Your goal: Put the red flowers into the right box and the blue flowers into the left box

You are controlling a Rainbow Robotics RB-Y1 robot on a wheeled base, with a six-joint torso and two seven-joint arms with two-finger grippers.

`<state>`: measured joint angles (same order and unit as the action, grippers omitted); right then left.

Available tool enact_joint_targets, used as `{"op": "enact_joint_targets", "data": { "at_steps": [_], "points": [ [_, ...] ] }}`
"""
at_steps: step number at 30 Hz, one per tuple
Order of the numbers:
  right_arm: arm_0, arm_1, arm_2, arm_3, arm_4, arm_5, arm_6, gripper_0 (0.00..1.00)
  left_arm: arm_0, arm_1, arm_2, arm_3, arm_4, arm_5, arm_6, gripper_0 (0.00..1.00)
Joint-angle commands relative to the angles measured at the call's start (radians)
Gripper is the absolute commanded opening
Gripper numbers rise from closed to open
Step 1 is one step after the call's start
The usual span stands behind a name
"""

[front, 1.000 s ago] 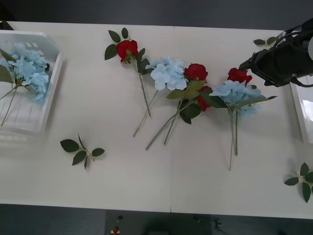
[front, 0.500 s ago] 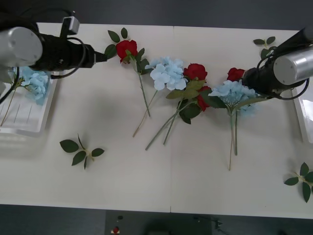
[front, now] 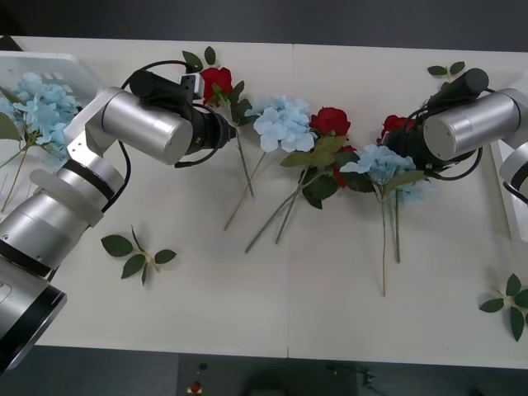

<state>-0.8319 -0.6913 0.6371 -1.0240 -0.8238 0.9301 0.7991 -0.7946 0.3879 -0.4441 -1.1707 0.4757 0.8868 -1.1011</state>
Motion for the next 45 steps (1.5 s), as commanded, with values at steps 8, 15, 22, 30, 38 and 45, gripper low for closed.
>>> {"op": "enact_joint_targets", "data": {
  "at_steps": [8,15,22,30,38,45],
  "points": [
    [-0.039,0.039,-0.019,0.039,0.069,-0.002,0.014,1.0,-0.124,0.003,-0.173,0.014,-0.111,-0.006,0.222,1.0],
    [-0.038,0.058,-0.017,0.048,0.089,-0.001,0.02,1.0,-0.156,-0.027,-0.216,0.102,-0.114,-0.052,0.216,0.93],
    [-0.038,0.061,-0.014,0.05,0.097,-0.002,0.022,0.06,-0.156,-0.046,-0.237,0.126,-0.134,-0.068,0.211,0.91],
    [-0.038,0.061,-0.014,0.05,0.097,-0.002,0.023,0.0,-0.156,-0.073,-0.274,0.135,-0.152,-0.068,0.201,0.9],
    [-0.038,0.061,-0.014,0.05,0.097,-0.001,0.031,0.0,-0.155,-0.101,-0.318,0.189,-0.169,-0.068,0.188,0.81],
    [-0.041,0.032,-0.014,0.007,0.134,0.003,0.049,0.0,-0.155,-0.118,-0.321,0.227,-0.173,-0.068,0.175,0.05]
  ]
}}
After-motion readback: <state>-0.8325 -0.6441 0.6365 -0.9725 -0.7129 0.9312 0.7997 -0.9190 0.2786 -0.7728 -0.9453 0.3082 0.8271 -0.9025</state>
